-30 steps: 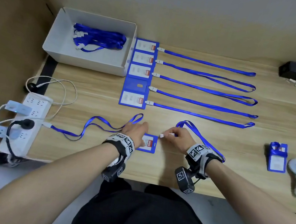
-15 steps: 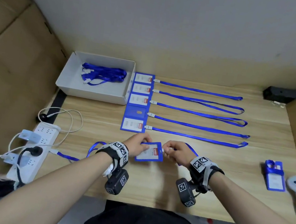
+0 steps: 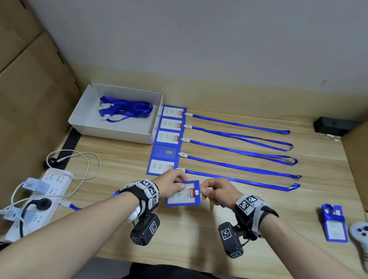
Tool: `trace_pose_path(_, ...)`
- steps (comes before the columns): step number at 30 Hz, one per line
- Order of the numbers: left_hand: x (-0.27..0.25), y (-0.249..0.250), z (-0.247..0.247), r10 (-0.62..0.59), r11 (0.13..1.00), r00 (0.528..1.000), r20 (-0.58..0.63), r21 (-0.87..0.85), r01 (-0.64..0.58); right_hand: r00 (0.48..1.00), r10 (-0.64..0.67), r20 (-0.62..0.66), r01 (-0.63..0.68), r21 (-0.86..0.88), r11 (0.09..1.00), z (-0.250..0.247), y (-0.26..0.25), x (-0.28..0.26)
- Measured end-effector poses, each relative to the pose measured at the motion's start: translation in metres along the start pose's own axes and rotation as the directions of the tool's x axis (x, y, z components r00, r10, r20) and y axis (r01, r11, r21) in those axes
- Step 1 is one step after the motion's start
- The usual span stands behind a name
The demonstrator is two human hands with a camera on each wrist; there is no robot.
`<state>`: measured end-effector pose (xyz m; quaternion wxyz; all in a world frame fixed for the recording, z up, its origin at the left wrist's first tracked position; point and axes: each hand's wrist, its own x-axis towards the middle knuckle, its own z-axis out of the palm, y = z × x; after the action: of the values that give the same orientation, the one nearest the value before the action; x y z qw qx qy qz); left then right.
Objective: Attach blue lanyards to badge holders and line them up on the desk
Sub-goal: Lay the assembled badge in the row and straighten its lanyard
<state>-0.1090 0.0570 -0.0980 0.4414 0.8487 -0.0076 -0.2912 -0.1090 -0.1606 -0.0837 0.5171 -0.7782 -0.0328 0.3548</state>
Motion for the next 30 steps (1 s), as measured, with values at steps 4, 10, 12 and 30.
trace_pose_path(4,-0.003,-0.003,-0.006,-0.010,0.990,0.996,-0.094,0.138,0.023,0.998,0.052,0.025,-0.051,-0.046,0.998,0.000,-0.003,-0.001)
trace_pose_path(10,-0.007,0.005,-0.007,0.035,0.984,0.992,-0.124,0.176,-0.013,0.998,0.042,0.043,-0.044,0.060,0.997,0.002,-0.005,0.001)
trace_pose_path(12,-0.007,0.007,-0.007,0.021,0.977,0.982,-0.189,0.212,0.020,0.998,0.035,0.060,-0.039,0.073,0.997,0.004,-0.010,0.002)
trace_pose_path(30,-0.011,0.004,-0.015,0.037,0.989,0.975,-0.218,0.148,-0.004,0.988,0.049,-0.147,-0.019,0.198,0.980,0.017,-0.005,0.017)
